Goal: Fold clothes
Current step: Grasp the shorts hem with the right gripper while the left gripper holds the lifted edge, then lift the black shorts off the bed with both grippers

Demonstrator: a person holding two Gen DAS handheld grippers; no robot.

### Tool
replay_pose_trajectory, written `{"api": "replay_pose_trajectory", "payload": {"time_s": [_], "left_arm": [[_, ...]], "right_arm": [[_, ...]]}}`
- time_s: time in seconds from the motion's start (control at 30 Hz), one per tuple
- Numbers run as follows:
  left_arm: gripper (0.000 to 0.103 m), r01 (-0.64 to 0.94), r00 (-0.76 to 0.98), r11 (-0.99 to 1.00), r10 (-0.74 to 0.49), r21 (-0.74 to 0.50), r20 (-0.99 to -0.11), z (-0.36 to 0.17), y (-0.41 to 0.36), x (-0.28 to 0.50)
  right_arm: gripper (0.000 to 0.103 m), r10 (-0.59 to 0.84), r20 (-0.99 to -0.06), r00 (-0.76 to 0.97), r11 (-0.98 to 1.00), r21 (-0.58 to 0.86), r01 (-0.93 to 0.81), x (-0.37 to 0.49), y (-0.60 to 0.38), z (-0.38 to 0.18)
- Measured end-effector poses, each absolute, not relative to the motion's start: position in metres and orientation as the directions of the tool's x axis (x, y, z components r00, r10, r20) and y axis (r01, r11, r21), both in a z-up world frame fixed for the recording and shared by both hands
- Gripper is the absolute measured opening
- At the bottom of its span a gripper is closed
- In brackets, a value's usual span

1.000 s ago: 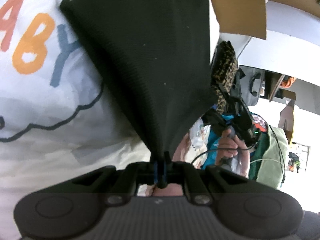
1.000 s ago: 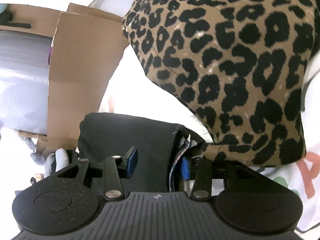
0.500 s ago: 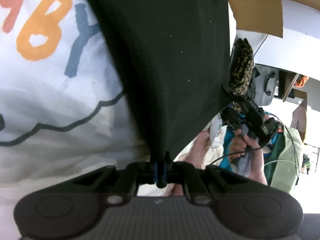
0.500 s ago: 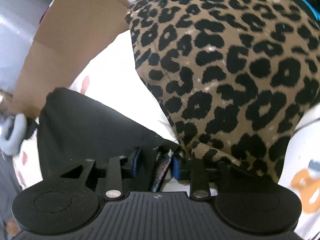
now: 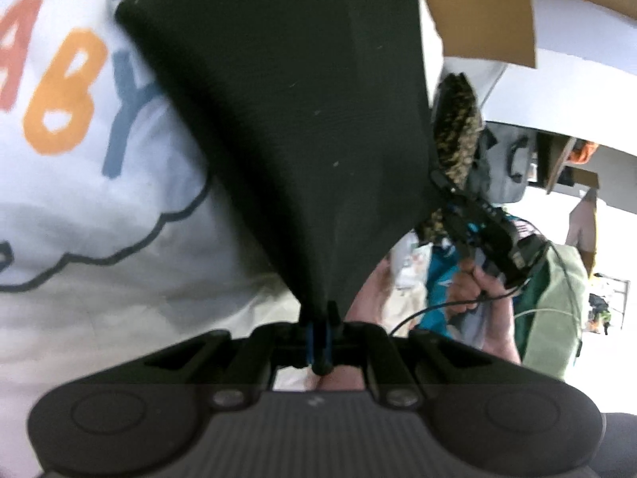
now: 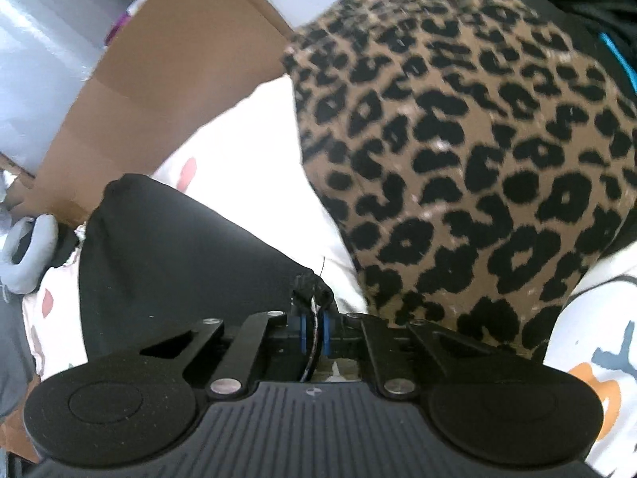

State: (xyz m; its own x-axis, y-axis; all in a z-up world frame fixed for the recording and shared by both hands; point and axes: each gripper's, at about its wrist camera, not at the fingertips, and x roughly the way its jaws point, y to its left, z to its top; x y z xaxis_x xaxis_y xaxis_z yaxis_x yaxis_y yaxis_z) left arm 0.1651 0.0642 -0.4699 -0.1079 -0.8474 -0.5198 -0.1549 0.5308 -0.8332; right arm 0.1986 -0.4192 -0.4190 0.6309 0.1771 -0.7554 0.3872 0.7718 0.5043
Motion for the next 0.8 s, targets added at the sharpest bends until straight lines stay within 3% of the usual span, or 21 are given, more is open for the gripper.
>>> {"api": "replay_pose_trajectory", "payload": {"time_s": [0.53, 0.8], "left_arm": [[0.005, -0.064, -0.008, 0.506, -0.862, -0.860, -0.507, -0.373, 0.122, 0.183], [0.005, -0.012, 0.016, 0.546, -0.838, -0.838, -0.546, -0.341, 0.151, 0.191]], "right_arm": [[0.005, 0.327, -0.724, 0.607, 0.730, 0.602, 0.324, 0.164, -0.406, -0.383], [0.005, 0.442, -0.710, 0.549, 0.717, 0.647, 0.259, 0.155, -0.389, -0.374]]}}
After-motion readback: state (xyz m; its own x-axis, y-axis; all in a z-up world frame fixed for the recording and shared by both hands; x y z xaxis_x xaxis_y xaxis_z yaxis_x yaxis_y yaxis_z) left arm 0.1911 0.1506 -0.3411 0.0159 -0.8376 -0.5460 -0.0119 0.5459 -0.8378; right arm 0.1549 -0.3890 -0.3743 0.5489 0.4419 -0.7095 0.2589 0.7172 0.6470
